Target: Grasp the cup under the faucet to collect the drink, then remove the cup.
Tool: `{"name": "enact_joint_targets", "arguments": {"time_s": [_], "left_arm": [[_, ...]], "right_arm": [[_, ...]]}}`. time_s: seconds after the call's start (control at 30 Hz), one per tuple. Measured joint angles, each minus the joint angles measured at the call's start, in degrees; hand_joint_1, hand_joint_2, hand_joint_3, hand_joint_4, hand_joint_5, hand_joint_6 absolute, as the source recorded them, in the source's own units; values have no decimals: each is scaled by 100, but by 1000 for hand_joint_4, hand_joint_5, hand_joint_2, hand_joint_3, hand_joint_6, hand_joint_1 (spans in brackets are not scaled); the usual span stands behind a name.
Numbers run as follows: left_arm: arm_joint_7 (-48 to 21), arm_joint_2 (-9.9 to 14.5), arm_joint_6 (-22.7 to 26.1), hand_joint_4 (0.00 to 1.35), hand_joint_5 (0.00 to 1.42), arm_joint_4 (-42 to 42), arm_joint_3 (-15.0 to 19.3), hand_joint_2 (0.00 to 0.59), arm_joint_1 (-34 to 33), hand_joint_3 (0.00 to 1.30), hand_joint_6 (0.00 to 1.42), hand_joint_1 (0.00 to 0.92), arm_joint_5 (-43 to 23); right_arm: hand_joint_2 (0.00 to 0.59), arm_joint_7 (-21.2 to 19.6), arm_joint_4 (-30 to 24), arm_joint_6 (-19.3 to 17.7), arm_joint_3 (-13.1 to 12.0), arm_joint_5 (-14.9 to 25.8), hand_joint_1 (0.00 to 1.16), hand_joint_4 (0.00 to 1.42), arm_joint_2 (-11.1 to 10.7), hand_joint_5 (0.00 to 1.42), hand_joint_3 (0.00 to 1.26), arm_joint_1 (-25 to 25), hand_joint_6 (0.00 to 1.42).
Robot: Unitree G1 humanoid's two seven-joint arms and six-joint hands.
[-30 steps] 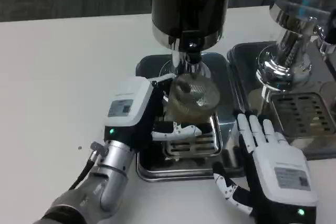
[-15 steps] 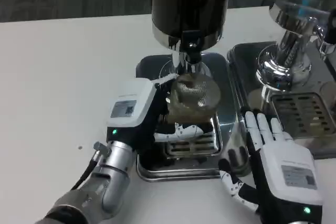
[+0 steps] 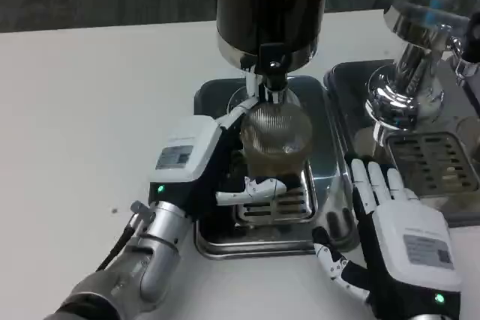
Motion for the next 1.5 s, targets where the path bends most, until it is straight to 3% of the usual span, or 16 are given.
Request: {"name": "enact_joint_targets", "arguments": {"time_s": [0.23, 0.57, 0.8, 0.87, 0.97, 1.2, 1.5], "left_arm": [[-115, 219, -572, 34, 309, -184, 284, 8, 229, 65, 250, 0, -316], [-205, 442, -1111, 7, 293, -559, 677, 0, 465, 30, 215, 0, -657], [-303, 675, -1608, 0, 250, -1258, 1164, 6, 836, 19, 173, 0, -957], [-453, 779, -1741, 4, 256, -1487, 1355, 5, 947, 18, 234, 0, -1127], [-887, 908, -2068, 41, 298, -1849, 1616, 5, 1180, 33, 293, 0, -1578], [-2250, 1126, -2498, 2, 283, -2949, 2174, 28, 1527, 7, 266, 0, -2720], [-3999, 1159, -2642, 0, 226, -3590, 2273, 56, 1604, 34, 179, 0, -3742]], "right_arm": [[387, 0, 35, -28, -8, 50, 448, 0, -11, 0, 0, -4, 100], [367, -9, 82, -150, -35, 130, 429, 0, -11, 0, 0, -79, 97], [366, -16, 107, -214, -67, 227, 425, 0, -17, 0, 0, -105, 97], [353, -16, 108, -237, -84, 256, 417, 0, -21, 0, 0, -110, 97], [352, -18, 108, -293, -121, 346, 415, 0, -25, 0, 0, -114, 101], [352, -38, 108, -377, -230, 484, 411, 0, -32, 0, 0, -131, 109], [352, -68, 155, -459, -271, 653, 409, 0, -18, 0, 0, -177, 112]]}}
